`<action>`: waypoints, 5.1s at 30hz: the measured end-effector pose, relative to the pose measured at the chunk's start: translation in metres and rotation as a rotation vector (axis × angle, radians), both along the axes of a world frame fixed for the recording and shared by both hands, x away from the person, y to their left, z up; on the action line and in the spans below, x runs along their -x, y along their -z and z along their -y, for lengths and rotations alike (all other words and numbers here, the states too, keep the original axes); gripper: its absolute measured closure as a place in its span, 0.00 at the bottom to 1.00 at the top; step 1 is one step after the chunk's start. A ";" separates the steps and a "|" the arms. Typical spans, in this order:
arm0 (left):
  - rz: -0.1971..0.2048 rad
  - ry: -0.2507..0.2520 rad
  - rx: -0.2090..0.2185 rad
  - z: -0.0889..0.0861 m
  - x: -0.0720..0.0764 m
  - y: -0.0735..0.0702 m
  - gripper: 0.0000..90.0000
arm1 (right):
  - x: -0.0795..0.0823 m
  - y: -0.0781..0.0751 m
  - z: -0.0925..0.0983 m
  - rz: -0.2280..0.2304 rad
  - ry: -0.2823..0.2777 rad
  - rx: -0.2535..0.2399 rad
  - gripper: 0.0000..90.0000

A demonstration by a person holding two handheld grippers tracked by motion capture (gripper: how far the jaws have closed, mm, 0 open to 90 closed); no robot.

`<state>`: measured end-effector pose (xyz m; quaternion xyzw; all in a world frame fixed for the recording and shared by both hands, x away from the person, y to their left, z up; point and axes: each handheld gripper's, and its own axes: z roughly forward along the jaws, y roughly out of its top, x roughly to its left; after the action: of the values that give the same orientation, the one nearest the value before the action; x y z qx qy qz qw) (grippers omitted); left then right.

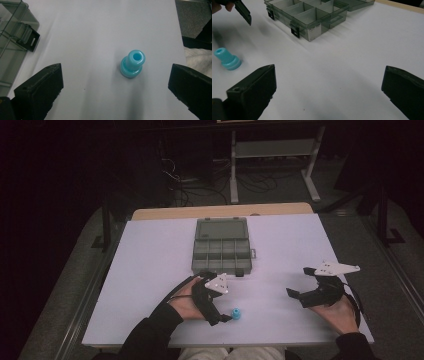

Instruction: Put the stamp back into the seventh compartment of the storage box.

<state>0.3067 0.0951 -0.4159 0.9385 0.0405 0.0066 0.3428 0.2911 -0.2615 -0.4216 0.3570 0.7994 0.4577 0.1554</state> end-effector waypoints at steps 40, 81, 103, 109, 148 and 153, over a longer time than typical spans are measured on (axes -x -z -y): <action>0.002 0.102 -0.037 0.023 0.010 0.006 0.61 | 0.001 -0.002 -0.001 -0.012 -0.009 0.006 0.00; -0.001 0.071 -0.020 0.014 -0.006 -0.018 0.81 | 0.001 -0.001 0.000 -0.015 -0.001 0.009 0.00; 0.002 0.070 -0.006 0.013 -0.019 -0.040 0.81 | 0.001 -0.001 0.002 -0.013 -0.003 0.003 0.00; 0.010 0.067 -0.006 0.011 -0.023 -0.048 0.81 | 0.002 -0.001 0.003 -0.010 -0.002 0.000 0.00; 0.018 0.019 -0.008 0.010 -0.065 -0.075 0.81 | 0.003 0.000 0.005 -0.011 0.008 0.024 0.00; 0.009 0.009 -0.008 0.010 -0.074 -0.075 0.81 | 0.004 -0.001 0.006 -0.010 0.011 0.018 0.00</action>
<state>0.3810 0.0846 -0.3413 0.9399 0.0346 0.0097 0.3394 0.2873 -0.2675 -0.4211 0.3621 0.8022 0.4479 0.1571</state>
